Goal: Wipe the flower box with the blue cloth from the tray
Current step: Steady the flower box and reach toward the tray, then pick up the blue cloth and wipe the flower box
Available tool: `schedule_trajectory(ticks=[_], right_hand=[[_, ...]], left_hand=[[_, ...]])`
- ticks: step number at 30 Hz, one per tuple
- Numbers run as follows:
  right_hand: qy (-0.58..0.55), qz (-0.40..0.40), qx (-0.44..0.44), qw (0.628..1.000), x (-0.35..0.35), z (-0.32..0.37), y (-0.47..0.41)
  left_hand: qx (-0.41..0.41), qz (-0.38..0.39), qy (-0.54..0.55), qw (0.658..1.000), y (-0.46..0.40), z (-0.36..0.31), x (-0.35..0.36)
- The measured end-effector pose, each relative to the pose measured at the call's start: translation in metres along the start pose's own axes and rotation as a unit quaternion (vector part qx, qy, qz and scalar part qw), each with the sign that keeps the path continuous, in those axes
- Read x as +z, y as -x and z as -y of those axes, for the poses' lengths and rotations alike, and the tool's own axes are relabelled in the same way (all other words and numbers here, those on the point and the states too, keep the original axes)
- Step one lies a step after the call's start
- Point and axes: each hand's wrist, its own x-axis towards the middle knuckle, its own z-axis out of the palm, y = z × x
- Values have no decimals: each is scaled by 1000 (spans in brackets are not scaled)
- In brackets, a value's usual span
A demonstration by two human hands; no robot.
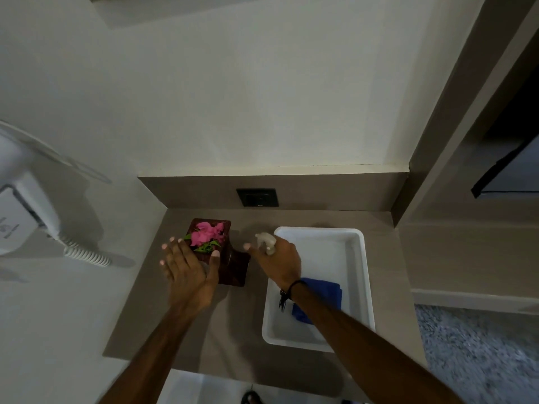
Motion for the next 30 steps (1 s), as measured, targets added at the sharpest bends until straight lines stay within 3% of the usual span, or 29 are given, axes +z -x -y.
schedule_trajectory(ticks=[7, 14, 23, 27, 30], right_hand=[[-85, -100, -8, 991, -46, -20, -35], [-88, -57, -37, 994, -63, -36, -34], [-16, 0, 0, 1000, -67, -51, -19], [-41, -1, 29, 999, -76, -76, 15], [103, -9, 10, 995, -75, -109, 56]], left_hand=[[1, -8, -1, 1000, -3, 4, 5], [4, -31, -1, 1000, -5, 5, 9], [5, -28, 10, 1000, -3, 2, 7], [14, -42, 5, 999, -6, 8, 12], [16, -46, 2, 999, -9, 11, 18]])
